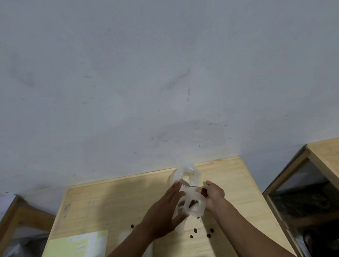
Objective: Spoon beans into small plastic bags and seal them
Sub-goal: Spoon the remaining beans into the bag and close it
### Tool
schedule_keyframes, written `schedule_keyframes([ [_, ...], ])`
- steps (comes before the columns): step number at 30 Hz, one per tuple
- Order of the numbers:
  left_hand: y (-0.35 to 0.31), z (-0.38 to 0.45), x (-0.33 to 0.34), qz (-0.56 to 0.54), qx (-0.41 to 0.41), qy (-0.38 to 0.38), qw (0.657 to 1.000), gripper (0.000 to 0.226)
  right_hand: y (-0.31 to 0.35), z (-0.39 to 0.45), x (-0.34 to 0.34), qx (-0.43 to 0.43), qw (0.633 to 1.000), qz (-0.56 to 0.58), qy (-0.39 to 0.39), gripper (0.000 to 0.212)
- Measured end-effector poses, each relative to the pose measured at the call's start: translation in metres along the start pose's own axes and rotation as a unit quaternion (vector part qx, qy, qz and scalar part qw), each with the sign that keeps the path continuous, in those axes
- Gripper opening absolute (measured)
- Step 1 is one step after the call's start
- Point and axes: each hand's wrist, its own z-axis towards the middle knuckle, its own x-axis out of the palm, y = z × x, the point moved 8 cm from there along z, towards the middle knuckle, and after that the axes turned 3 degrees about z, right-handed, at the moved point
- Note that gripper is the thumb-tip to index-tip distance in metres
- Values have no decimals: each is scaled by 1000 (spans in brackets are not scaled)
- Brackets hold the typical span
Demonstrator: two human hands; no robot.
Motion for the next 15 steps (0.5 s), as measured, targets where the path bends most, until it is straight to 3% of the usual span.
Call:
schedule_keyframes([
  [3, 11, -10, 3, -8, -15, 6, 1000, 65, -7, 4, 5, 28, 996, 80, 21, 27],
  [6, 24, -19, 10, -7, -38, 30, 999, 70, -4, 1, 6, -11, 992, 118, 43, 28],
  [11, 43, -27, 21, 8, -106, 92, 990, 92, 5, -4, 1, -90, 989, 99, 66, 29],
  [15, 41, -21, 17, 31, -88, 102, 990, 96, 8, -8, 0, -137, 987, 48, 75, 30],
])
